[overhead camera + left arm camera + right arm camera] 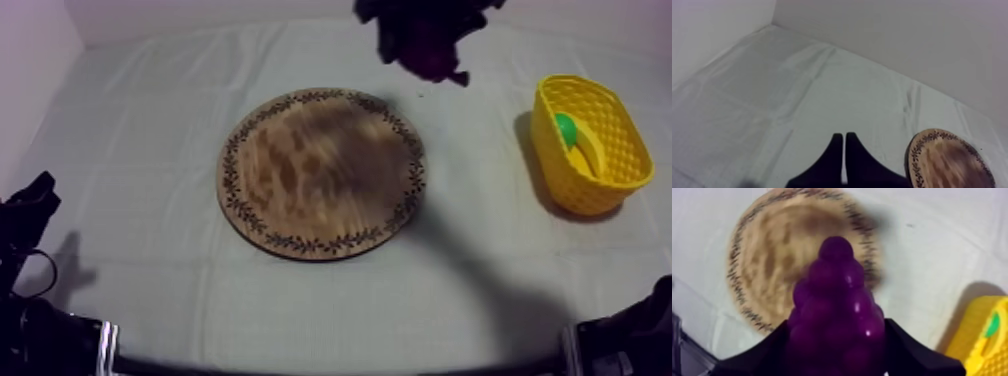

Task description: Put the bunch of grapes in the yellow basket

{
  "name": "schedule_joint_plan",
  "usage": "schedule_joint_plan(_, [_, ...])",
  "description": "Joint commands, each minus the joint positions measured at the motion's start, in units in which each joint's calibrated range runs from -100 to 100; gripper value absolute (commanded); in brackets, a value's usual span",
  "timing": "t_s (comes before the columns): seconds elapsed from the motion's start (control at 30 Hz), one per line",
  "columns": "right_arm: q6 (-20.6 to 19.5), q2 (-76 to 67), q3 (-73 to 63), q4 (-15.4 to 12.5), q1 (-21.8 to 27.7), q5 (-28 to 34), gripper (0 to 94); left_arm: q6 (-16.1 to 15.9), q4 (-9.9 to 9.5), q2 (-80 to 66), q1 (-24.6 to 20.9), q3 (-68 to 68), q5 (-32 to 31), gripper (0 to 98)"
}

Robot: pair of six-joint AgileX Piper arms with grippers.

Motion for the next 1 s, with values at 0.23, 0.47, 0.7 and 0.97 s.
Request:
schedule_joint_plan(0.23, [5.38, -4.64, 5.2, 1.45, 15.08, -0.31, 35.4, -0.01, 0.01, 0.02, 0.02, -0.04, -0.01, 0.0])
schedule_joint_plan(0.47, [9.09, -6.98, 10.49, 3.54, 23.37, -0.86, 36.3, -0.01, 0.01, 0.02, 0.02, -0.04, -0.01, 0.0])
schedule_joint_plan(0.7, [11.4, -8.5, 16.09, 5.36, 28.47, -2.74, 36.5, -0.01, 0.01, 0.02, 0.02, -0.04, -0.01, 0.0])
schedule_joint_plan(0.97, [11.54, -7.56, 22.5, 6.38, 29.47, -5.49, 37.2, -0.01, 0.01, 0.02, 0.02, -0.04, -0.01, 0.0])
